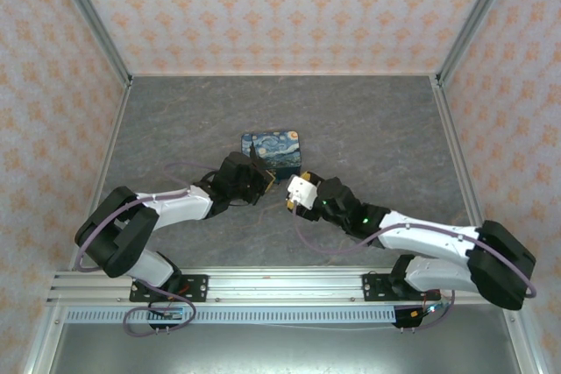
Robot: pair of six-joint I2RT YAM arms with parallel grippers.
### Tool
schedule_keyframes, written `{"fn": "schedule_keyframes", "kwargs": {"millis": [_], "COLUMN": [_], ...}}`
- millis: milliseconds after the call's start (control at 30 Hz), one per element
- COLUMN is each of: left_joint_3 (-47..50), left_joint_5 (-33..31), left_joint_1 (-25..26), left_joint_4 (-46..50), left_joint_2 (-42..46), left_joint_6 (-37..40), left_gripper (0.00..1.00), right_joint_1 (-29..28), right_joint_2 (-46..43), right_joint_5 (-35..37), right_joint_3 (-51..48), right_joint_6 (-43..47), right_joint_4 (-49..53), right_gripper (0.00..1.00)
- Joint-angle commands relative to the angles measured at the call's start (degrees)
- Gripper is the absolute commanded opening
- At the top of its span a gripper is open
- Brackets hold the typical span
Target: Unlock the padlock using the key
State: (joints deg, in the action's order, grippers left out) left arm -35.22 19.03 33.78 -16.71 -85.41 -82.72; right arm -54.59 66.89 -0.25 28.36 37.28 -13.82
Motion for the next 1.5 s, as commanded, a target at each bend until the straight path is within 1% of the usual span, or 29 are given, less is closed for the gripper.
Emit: {"fn": "schedule_keyframes", "kwargs": {"millis": [0,267,467,567,933,1467], "left_joint_3": [-2.09,-2.48,-2.28,-2.38,-2.22,-1.97], "left_joint_5": [-0.39,-0.27,-0.28,-0.28,-0.03,0.24], "left_joint_1": [0.41,0.37,0.41,0.41,0.41,0.41], "left_joint_4": [0.24,0.88,1.02,1.07,0.97,0.76], "left_joint_2": [2.17,2.00,2.17,2.17,2.23,2.35], "left_joint_6": [-0.78,-0.78,-0.86,-0.87,-0.95,-1.31], "left_gripper": [0.00,0.00,0.00,0.00,0.00,0.00], "right_joint_1": [-0.51,-0.58,-0.61,-0.61,-0.53,-0.56], "right_joint_2": [3.91,13.01,17.99,19.87,24.21,25.96], "right_joint_5": [4.67,5.92,4.69,4.63,4.51,4.82], "right_joint_3": [-1.55,-1.43,0.45,1.41,4.14,6.05], "right_joint_6": [5.17,3.97,2.99,2.43,0.28,-1.76], "right_joint_4": [-9.20,-20.06,-21.68,-22.54,-23.66,-23.11], "right_gripper": [0.65,0.64,0.62,0.59,0.42,0.15]}}
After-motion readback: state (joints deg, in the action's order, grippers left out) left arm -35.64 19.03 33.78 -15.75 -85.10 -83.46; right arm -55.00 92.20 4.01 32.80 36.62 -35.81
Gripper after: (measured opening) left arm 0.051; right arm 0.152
